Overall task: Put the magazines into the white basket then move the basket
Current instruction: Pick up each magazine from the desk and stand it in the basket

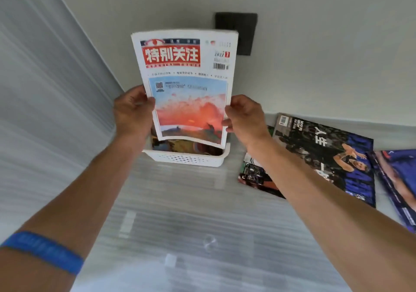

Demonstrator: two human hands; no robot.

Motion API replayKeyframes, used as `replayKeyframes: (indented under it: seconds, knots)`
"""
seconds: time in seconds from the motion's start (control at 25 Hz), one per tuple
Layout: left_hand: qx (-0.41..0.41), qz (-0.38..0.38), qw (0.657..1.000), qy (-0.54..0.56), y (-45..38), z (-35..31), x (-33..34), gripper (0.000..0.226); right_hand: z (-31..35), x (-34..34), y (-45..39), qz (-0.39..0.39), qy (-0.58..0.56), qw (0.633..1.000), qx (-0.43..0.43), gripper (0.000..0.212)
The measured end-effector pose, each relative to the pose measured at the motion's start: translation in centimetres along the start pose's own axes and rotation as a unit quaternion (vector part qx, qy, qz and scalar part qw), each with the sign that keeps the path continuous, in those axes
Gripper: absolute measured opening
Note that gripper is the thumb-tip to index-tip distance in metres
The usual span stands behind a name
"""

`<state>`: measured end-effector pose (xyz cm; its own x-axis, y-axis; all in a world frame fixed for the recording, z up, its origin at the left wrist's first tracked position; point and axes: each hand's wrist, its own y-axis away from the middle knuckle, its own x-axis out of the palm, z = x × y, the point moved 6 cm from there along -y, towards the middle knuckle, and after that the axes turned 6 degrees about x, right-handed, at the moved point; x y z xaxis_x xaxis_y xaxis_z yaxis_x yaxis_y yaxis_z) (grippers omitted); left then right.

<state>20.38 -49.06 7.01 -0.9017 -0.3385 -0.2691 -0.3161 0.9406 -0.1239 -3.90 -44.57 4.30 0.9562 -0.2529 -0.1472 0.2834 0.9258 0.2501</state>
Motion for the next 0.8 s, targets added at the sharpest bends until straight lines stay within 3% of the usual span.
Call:
replayKeyframes:
  seconds: [0.2,0.36,0.44,0.48,0.52,0.6,0.68,0.72,0.8]
  knots:
    - [-0.037,-0.009,0.998,-0.059,-1.7,5.3,-1.5,0.025,-3.9,4.2,-1.8,0.037,0.000,0.996,0.084,0.013]
    - [-0.106,-0.011,0.992,-0.072,-1.9,8.8,-1.8,0.023,-4.6,3.4,-0.9,0.004,-0.049,0.997,0.056,0.025]
    - [-0.030,-0.012,0.992,-0.122,0.6,7.6,-1.2,0.034,-6.1,0.0,0.2,-0.038,-0.002,0.999,0.011,0.031]
    - [0.042,-0.002,0.990,-0.136,2.7,6.3,-0.4,0.036,-7.2,-2.4,0.9,-0.061,0.082,0.995,-0.015,0.036]
    - [0.102,0.021,0.987,-0.126,5.1,5.0,0.8,0.038,-8.6,-4.9,1.3,-0.078,0.214,0.973,-0.041,0.046]
    - [0.158,0.104,0.978,-0.091,9.9,3.9,4.0,0.040,-12.8,-8.9,1.6,-0.048,0.477,0.877,-0.017,0.075]
    - [0.183,0.175,0.963,-0.089,13.9,4.5,7.6,0.039,-17.1,-11.4,2.9,0.009,0.605,0.795,0.043,0.091]
    - [0.181,0.199,0.959,-0.086,15.6,4.9,9.2,0.038,-18.5,-11.9,4.0,0.020,0.620,0.784,0.036,0.091]
    - [0.175,0.232,0.953,-0.086,18.2,5.0,11.6,0.035,-19.8,-12.1,7.0,0.025,0.599,0.800,-0.016,0.087]
